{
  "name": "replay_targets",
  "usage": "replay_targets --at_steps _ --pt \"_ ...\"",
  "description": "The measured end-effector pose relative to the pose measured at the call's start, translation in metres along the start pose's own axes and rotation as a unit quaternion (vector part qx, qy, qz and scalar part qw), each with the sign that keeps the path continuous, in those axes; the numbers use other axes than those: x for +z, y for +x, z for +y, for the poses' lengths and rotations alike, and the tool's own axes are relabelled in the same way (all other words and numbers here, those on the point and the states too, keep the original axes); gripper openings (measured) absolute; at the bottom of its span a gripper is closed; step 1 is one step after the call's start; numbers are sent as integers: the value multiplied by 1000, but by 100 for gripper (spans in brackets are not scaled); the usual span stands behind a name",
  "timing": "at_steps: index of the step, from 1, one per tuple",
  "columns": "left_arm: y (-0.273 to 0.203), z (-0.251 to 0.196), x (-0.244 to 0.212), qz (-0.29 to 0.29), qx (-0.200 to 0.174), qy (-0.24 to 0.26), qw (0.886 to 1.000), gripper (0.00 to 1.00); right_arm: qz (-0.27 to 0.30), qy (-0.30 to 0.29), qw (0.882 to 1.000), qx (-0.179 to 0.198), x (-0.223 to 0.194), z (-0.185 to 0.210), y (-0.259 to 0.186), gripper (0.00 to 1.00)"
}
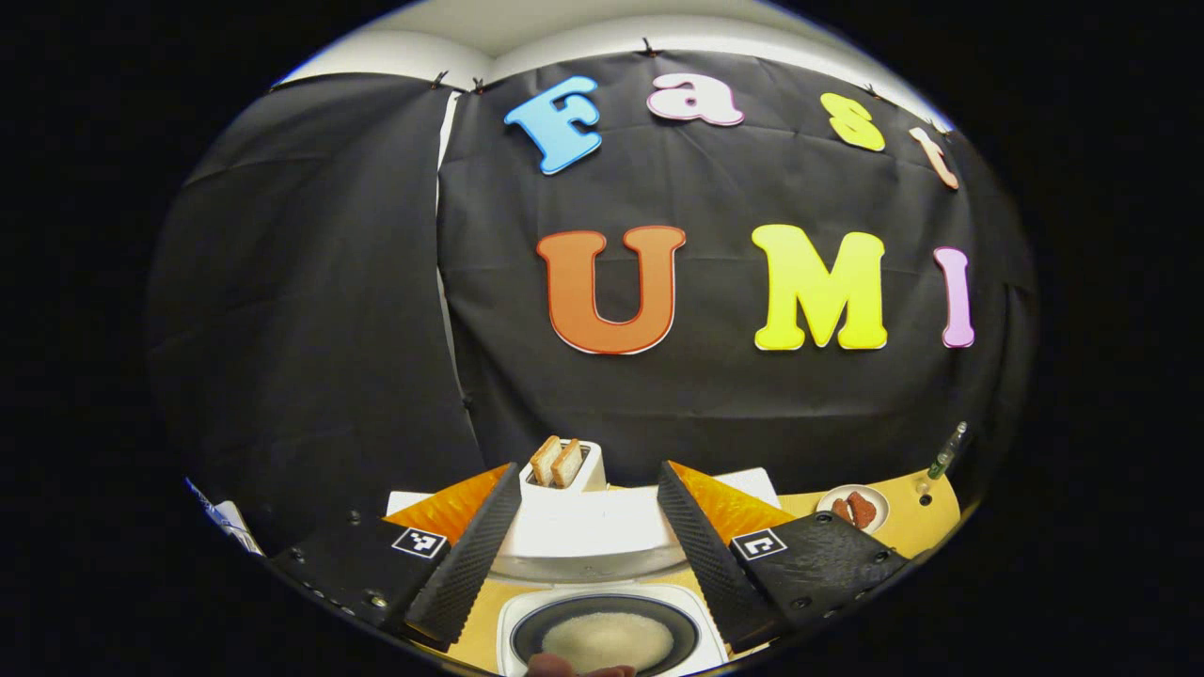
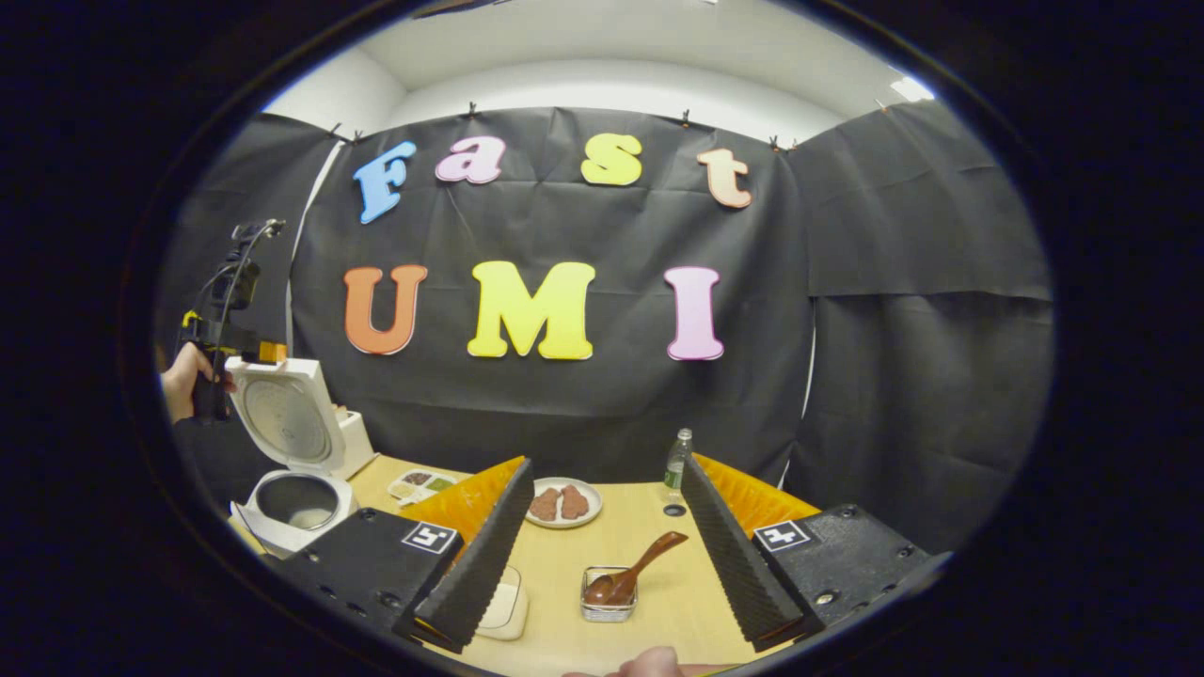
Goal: Close the left gripper, press the button to open the rice cooker; take a wooden spoon from the chopstick holder with the right hand, scoop a spoonful of rice and pour it into the rice cooker, then put the wooden spoon back into the chopstick holder.
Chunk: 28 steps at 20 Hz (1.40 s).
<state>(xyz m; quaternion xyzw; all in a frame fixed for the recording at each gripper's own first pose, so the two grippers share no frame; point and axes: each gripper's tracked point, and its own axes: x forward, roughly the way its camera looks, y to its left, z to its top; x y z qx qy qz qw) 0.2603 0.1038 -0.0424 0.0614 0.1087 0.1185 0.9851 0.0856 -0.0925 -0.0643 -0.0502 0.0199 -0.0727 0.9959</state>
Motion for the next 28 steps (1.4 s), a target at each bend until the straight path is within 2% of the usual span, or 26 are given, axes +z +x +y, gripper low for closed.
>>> replay_targets --at_steps 3,6,7,9,13,15,16,19,22,24,25,26,27,28 --pt "-17 -12 -13 13 -18 12 1000 93 2 1 1000 17 -3 7 2 100" --pt "-15 -13 28 -37 -22 22 999 95 0 2 1000 25 -1 8 4 97" --pt "-11 -12 41 -48 -21 14 999 95 0 5 1000 25 -2 9 5 100" --pt "2 -6 55 -53 -17 -22 998 95 5 6 1000 24 -4 9 5 97" --pt "43 26 46 -27 32 -40 998 95 5 1 1000 8 3 4 6 99" --pt "60 36 44 -21 46 -48 998 95 4 -3 1000 -3 5 1 5 97" --pt "65 39 43 -18 51 -51 997 95 4 -5 1000 -9 5 0 4 100" --pt "81 42 38 -9 56 -52 997 95 14 -6 1000 -16 -2 3 3 97" --pt "94 40 9 48 61 -51 996 95 19 -5 1000 -19 -2 6 7 100" --pt "93 43 14 46 60 -51 996 99 19 -6 1000 -19 0 9 12 100" --pt "90 40 11 57 59 -52 995 97 18 -6 1000 -18 -1 10 13 100" --pt "89 40 9 52 57 -50 996 89 17 -6 1000 -17 1 12 16 99" --pt "89 37 5 62 52 -51 995 99 15 -5 1000 -15 1 14 17 99" --pt "84 34 5 64 48 -51 996 98 16 -4 1000 -12 1 16 18 99"
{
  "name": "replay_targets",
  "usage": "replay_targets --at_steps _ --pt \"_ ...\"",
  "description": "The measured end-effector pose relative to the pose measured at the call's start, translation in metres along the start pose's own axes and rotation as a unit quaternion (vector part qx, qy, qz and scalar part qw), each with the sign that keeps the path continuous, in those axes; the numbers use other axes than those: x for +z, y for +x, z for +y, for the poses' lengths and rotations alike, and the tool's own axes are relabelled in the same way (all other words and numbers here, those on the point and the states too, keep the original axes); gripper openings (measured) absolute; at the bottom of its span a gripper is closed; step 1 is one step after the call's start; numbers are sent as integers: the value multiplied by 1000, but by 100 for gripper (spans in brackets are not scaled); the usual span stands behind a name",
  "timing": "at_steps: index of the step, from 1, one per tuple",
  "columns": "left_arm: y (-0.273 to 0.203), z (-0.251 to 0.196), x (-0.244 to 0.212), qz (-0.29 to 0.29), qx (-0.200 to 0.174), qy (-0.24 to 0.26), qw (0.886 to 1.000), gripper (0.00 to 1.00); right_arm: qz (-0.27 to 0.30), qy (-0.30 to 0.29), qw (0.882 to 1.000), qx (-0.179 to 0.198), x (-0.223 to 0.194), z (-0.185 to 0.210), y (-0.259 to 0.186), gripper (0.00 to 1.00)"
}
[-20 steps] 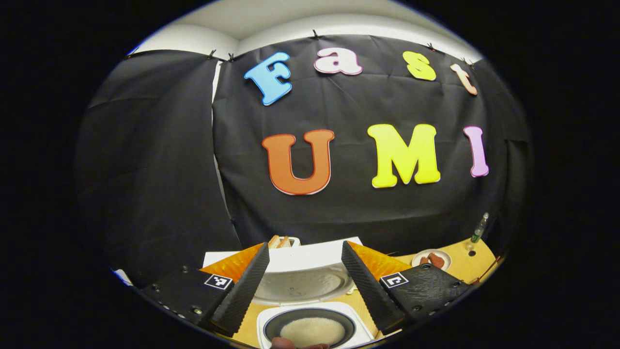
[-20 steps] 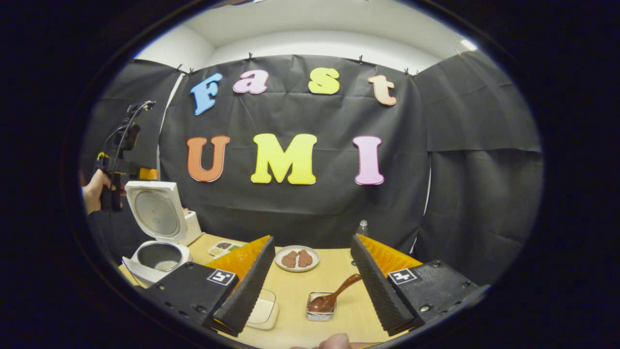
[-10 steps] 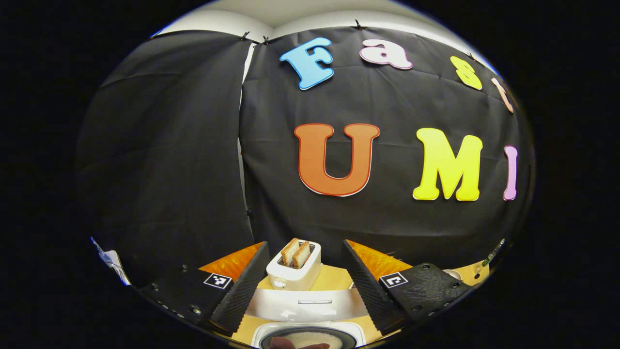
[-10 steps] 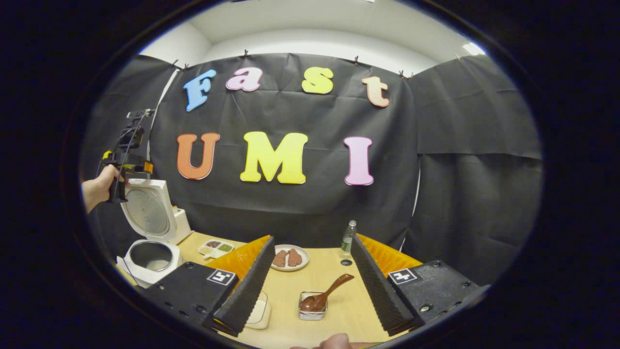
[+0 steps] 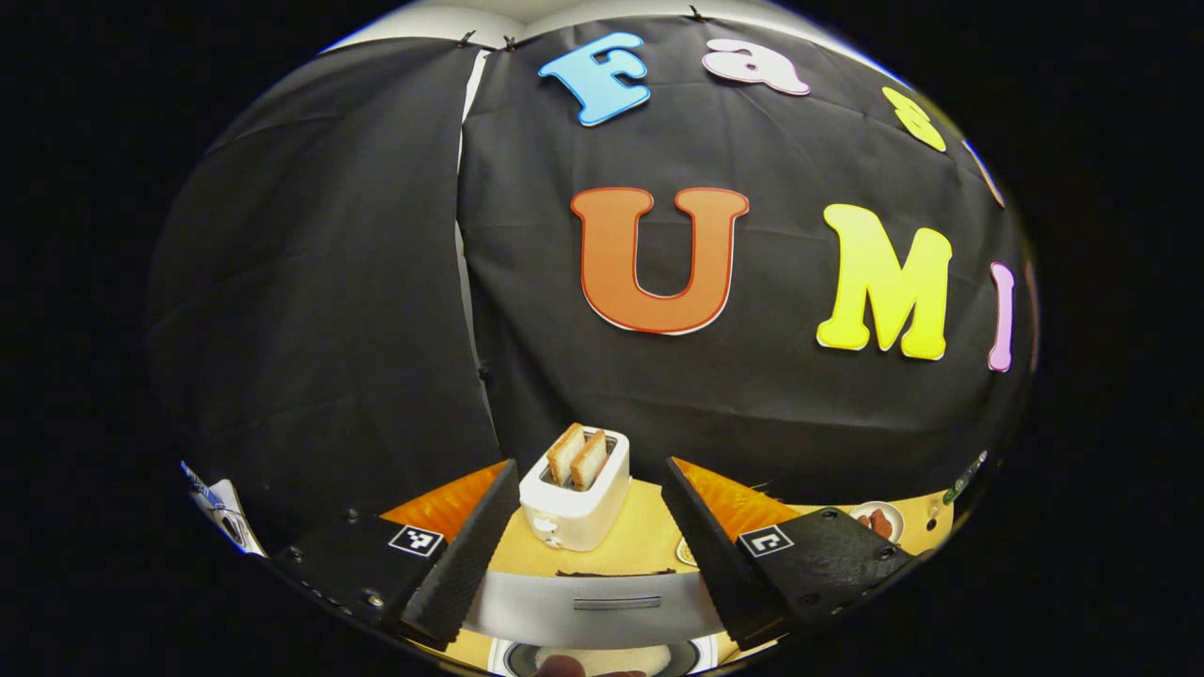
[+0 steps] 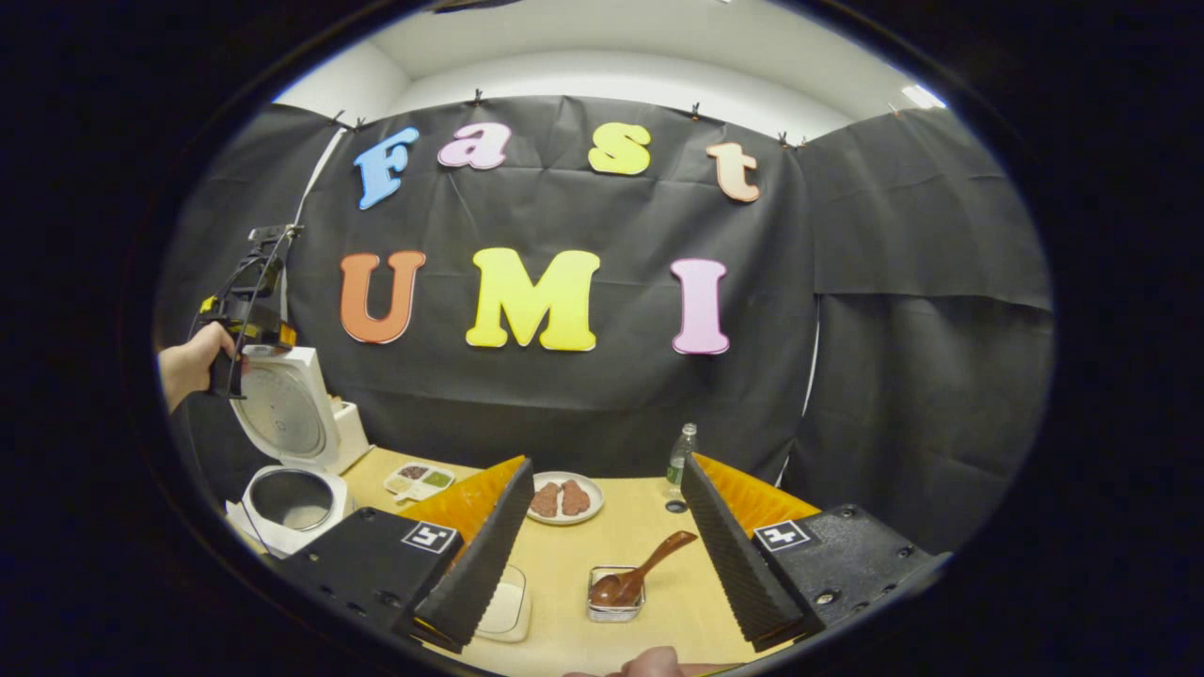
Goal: Close the left gripper, press the button to open the rice cooker; take a wooden spoon from the chopstick holder with the right hand, scoop a spoonful of rice and pour it into the rice cooker, then put the wooden spoon back into the chopstick holder.
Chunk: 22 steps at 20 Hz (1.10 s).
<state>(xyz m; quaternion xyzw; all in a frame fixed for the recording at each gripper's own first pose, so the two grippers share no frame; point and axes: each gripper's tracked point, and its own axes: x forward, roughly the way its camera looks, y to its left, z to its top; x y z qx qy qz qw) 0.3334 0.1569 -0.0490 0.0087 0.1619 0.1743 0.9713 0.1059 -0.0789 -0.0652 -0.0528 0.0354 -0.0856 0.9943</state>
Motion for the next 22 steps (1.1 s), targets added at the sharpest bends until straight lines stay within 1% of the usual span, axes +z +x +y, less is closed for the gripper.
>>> replay_targets --at_steps 4,6,8,11,15,16,19,22 --pt "-14 -3 -13 20 -2 0 1000 97 2 15 1000 12 0 6 1 98" --pt "-29 -4 -25 35 -4 0 999 96 5 26 999 21 1 8 1 100" --pt "-48 -11 -38 39 -14 1 999 97 12 38 999 28 0 7 1 99" --pt "-76 -19 -67 48 -26 3 998 96 23 52 998 39 -5 8 -1 100" --pt "-104 -28 -118 67 -40 -4 997 95 33 54 997 52 -7 10 -9 97" --pt "-109 -30 -130 71 -40 -6 997 95 35 55 996 55 -8 11 -10 100" --pt "-122 -30 -159 72 -36 -15 997 96 44 57 996 58 -9 9 -14 97" --pt "-131 -32 -180 66 -31 0 997 97 49 54 995 61 -10 9 -16 97"
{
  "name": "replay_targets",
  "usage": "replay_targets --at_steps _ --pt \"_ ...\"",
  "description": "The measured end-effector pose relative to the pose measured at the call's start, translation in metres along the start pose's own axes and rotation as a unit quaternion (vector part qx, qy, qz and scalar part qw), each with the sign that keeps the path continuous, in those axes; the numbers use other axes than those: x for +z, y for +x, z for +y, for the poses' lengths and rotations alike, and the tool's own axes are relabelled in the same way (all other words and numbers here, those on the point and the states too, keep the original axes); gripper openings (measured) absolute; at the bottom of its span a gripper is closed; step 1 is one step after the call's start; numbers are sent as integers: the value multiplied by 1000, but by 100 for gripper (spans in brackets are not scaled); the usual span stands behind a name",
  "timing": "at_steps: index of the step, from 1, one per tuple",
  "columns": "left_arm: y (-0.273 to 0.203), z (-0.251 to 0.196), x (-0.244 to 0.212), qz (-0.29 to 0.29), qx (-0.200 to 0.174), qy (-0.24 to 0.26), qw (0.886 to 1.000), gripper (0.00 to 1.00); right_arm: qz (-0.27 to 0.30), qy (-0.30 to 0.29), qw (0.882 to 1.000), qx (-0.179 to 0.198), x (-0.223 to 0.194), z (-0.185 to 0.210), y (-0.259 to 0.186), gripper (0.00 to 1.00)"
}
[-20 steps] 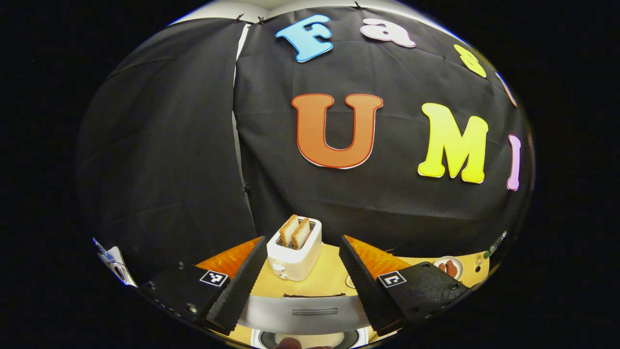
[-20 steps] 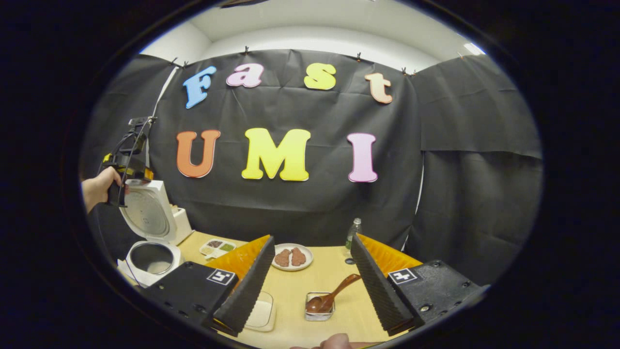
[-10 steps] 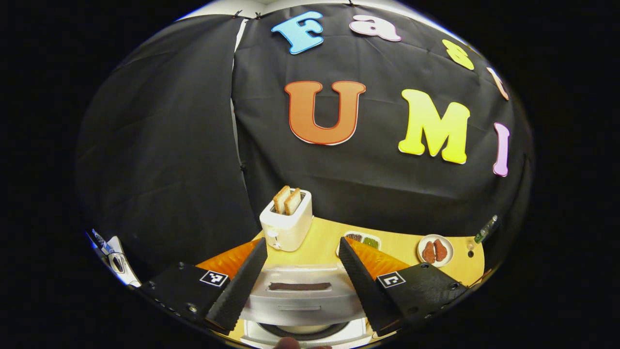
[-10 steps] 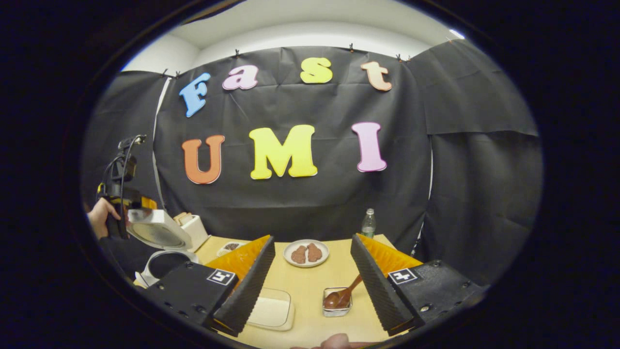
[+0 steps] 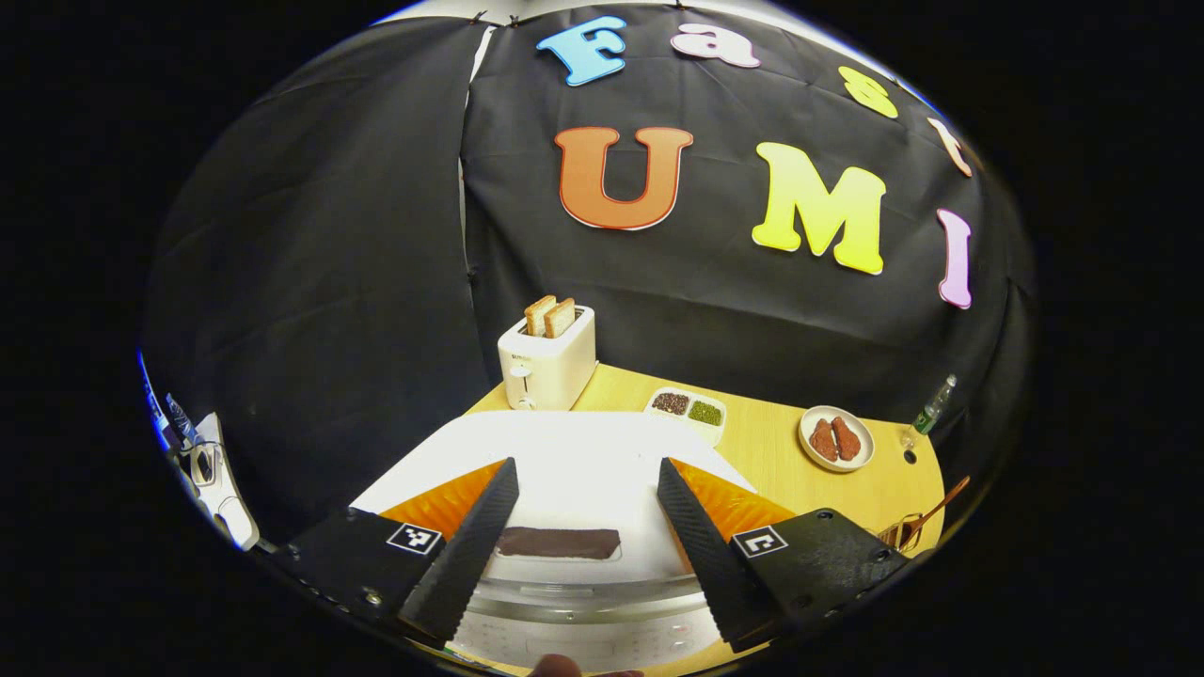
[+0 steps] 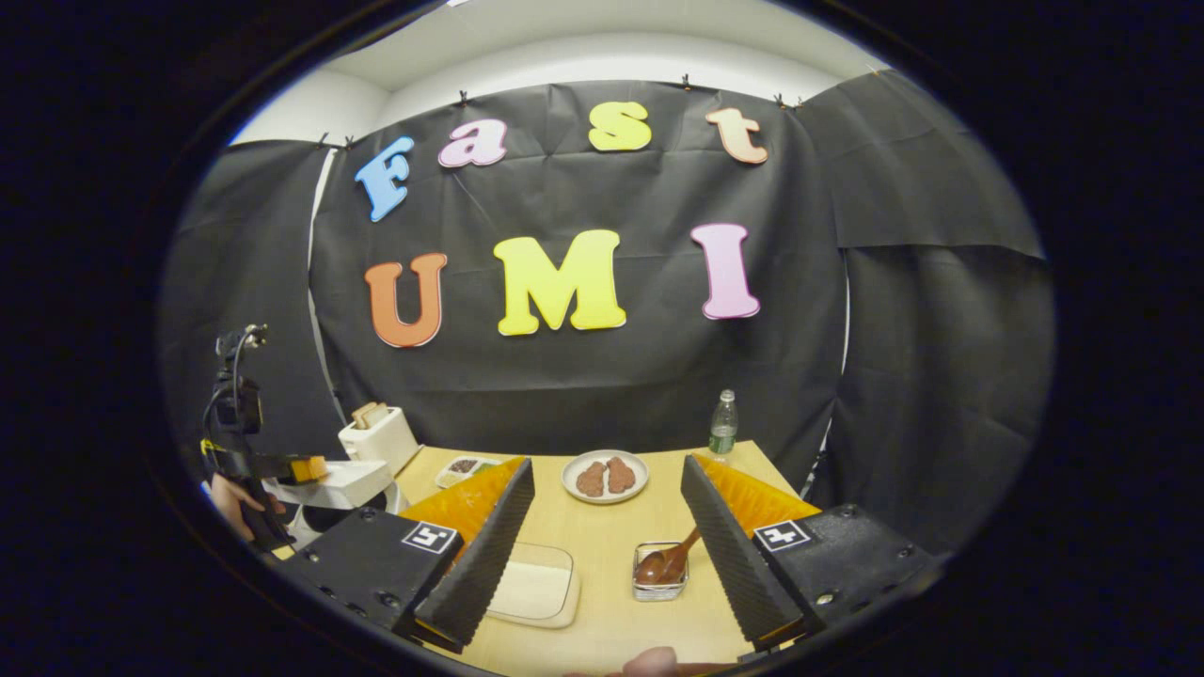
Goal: Close the left gripper, press the button to open the rice cooker; take a wooden spoon from the chopstick holder with the right hand, scoop a spoonful of rice and pour it into the rice cooker, then put the wooden spoon back into the chopstick holder.
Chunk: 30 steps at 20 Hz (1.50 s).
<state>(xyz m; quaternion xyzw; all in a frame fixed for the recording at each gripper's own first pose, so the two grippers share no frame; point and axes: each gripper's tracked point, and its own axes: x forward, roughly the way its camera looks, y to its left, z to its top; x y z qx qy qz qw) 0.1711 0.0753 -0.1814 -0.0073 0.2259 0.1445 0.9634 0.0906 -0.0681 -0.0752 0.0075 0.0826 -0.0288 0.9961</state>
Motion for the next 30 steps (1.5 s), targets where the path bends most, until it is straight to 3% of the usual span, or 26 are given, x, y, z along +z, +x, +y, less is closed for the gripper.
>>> replay_targets --at_steps 9,15,25,30 --pt "-4 0 -38 19 -2 12 1000 97 20 2 1000 20 -9 8 2 99" --pt "0 -1 -56 -4 -7 -3 1000 97 34 3 999 32 -17 15 8 100" --pt "2 0 -69 -41 13 13 999 99 100 27 994 44 -66 22 40 99" --pt "3 1 -69 -45 8 -22 999 99 110 20 992 59 -68 38 58 100"
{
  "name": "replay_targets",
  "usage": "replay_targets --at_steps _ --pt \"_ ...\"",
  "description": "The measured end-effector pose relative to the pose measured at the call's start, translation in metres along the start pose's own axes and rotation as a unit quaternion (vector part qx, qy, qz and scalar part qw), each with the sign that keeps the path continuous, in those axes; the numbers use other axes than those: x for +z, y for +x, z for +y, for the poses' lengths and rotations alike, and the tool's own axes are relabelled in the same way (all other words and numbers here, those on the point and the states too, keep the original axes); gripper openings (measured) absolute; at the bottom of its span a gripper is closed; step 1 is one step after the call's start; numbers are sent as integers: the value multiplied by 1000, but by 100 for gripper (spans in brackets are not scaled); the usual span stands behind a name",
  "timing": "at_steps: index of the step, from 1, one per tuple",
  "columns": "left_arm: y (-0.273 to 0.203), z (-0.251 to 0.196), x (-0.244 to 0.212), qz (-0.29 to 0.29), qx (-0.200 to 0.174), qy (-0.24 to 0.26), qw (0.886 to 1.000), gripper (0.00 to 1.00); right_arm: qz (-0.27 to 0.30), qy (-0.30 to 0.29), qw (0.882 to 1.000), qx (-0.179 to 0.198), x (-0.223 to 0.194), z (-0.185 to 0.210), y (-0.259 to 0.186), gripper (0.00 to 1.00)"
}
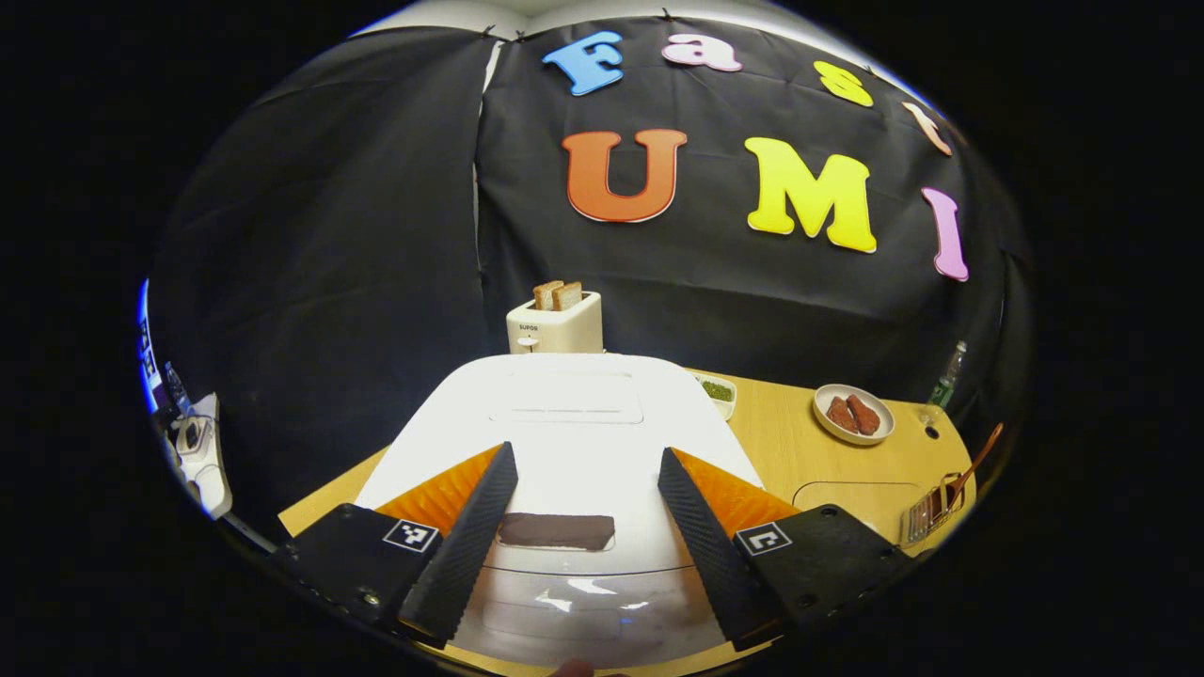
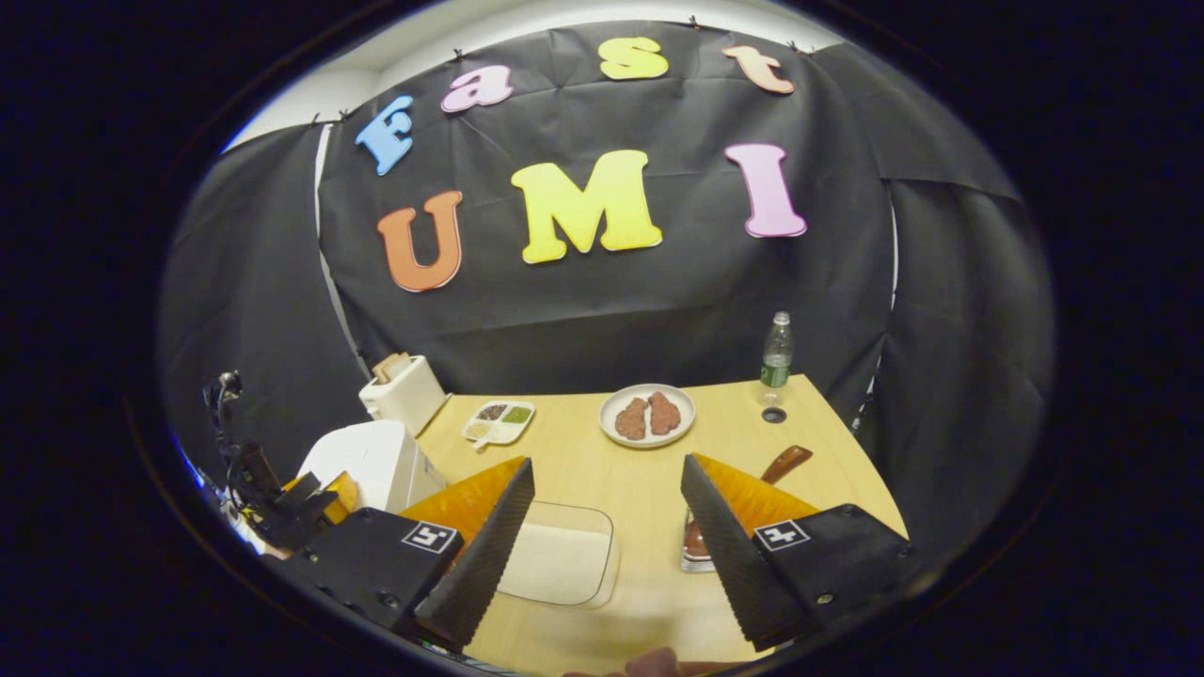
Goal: Close the left gripper, press the button to open the rice cooker; take a wooden spoon from the chopstick holder with the right hand, scoop a spoonful of rice and pour it into the rice cooker, then put the wooden spoon back into the chopstick holder.
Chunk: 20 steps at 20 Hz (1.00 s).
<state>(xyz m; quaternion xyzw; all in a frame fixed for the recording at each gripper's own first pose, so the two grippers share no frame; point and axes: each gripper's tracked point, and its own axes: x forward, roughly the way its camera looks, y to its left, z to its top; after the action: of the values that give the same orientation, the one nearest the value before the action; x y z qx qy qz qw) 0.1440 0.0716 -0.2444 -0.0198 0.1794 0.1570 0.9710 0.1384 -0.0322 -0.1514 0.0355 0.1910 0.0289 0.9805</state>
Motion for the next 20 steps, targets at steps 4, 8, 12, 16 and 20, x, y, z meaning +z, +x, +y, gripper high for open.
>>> replay_targets --at_steps 4,8,12,16,20 --pt "-1 -2 1 -4 -6 23 1000 99 2 -8 1000 13 2 16 7 99" --pt "-5 1 4 -13 -8 46 999 97 -3 -15 1000 18 6 29 2 99" --pt "-16 -6 23 -47 -18 57 997 95 -12 -26 999 17 12 34 -3 100" --pt "-40 -12 75 -124 -23 82 989 95 -25 -37 999 13 14 42 -11 99" --pt "-75 -30 124 -189 -51 77 978 97 -47 -49 998 5 21 44 -25 99"
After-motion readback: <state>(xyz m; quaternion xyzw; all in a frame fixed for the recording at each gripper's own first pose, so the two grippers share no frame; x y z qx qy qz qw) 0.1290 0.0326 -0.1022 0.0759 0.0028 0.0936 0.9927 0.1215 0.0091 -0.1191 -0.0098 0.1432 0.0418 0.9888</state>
